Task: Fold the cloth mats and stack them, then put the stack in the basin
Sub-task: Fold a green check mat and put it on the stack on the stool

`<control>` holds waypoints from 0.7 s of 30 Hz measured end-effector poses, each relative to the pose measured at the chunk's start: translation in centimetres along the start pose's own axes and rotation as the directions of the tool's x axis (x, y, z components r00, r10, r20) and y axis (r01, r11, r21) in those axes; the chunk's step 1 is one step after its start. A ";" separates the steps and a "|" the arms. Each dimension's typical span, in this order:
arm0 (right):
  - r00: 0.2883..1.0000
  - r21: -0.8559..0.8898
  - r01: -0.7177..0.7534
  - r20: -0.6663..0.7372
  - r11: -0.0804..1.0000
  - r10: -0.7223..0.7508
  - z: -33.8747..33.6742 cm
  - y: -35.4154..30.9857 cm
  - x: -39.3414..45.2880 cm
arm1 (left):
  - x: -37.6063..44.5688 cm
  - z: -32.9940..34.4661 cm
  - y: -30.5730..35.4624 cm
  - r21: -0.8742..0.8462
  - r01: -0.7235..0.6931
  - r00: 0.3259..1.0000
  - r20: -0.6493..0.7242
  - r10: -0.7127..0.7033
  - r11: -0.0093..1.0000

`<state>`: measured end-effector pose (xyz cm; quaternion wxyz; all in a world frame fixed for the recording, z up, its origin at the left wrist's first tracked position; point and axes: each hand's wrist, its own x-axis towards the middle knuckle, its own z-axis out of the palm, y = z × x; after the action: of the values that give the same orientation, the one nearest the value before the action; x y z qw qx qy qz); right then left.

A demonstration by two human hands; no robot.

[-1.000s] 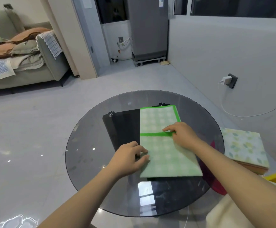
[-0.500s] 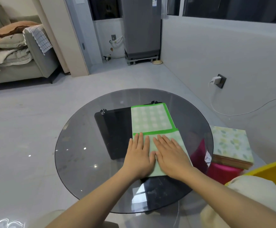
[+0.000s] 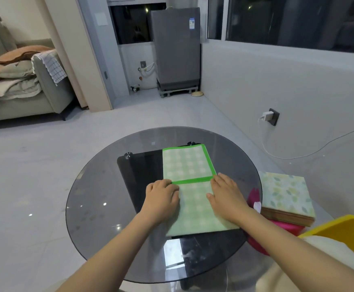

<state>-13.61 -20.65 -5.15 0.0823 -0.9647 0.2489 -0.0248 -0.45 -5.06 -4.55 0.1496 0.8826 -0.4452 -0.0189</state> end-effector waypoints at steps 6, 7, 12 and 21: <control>0.999 0.358 -0.027 0.050 0.933 0.010 -1.8 0.5 2.9 | 2.7 0.0 0.3 -0.244 0.082 0.996 -0.022 -0.090 0.966; 0.997 0.409 -0.081 0.039 0.909 0.071 -1.9 0.7 3.4 | 3.1 0.0 0.4 -0.273 0.113 0.992 -0.031 -0.126 0.955; 0.938 0.628 -0.278 0.013 0.727 0.346 -2.1 1.5 5.6 | 5.0 0.3 -0.1 -0.394 0.289 0.932 -0.092 -0.350 0.873; 0.858 0.619 -0.421 0.035 0.663 0.512 -1.2 1.6 7.8 | 7.6 1.4 -1.5 -0.581 0.445 0.830 -0.018 -0.557 0.682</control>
<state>-7.63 -25.96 -4.23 0.3724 -0.7852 0.4716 -0.1498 5.08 -10.61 -5.50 0.4297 0.8857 -0.1433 -0.1016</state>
